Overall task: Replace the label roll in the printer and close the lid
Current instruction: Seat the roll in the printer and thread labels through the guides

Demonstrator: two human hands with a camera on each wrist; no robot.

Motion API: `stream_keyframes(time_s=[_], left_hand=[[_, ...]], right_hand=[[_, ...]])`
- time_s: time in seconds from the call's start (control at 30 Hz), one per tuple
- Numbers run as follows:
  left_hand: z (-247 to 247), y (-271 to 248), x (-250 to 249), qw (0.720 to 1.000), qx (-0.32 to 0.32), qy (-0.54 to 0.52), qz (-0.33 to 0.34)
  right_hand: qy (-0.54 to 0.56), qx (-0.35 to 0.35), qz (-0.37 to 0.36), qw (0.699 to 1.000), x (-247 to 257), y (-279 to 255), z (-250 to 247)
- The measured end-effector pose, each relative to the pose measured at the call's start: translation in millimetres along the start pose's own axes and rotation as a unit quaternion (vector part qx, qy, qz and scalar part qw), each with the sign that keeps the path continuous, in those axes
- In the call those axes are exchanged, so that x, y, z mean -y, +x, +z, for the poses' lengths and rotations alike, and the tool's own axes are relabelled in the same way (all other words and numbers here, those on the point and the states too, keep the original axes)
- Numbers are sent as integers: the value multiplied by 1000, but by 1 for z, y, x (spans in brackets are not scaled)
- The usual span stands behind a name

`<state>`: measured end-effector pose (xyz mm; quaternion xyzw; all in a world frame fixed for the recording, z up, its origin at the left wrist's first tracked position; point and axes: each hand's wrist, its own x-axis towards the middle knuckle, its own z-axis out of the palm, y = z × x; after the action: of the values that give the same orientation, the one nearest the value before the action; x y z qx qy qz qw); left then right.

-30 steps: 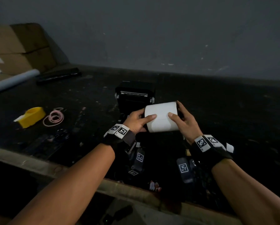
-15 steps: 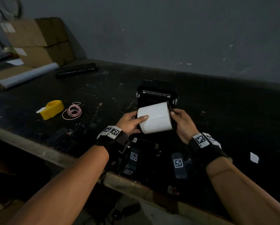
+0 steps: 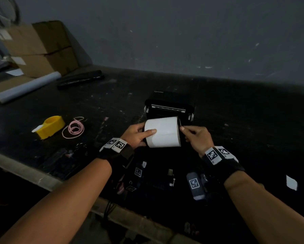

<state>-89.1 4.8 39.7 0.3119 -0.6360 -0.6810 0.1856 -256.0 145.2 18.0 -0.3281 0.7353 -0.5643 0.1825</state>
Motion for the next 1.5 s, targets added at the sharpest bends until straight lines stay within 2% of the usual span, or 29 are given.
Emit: stream_keyframes(time_s=[0.1, 0.3, 0.5, 0.67, 1.03, 1.33, 1.5], left_hand=[[1, 10, 6, 1000, 6, 23, 10], [-2, 26, 16, 992, 48, 98, 56], [-18, 36, 29, 982, 106, 142, 73], [-34, 44, 39, 966, 147, 194, 88], [-38, 53, 60, 954, 116, 251, 111], [-28, 52, 64, 942, 105, 296, 116], [-24, 49, 61, 935, 99, 319, 117]], right_hand=[[69, 24, 43, 996, -11, 11, 1], [61, 57, 77, 994, -28, 12, -4], [-42, 51, 65, 996, -25, -2, 3], [-159, 25, 55, 985, -25, -12, 17], [-286, 30, 58, 956, -19, -10, 28], [-284, 19, 47, 958, -36, -8, 26], [-301, 41, 24, 953, -38, -6, 23]])
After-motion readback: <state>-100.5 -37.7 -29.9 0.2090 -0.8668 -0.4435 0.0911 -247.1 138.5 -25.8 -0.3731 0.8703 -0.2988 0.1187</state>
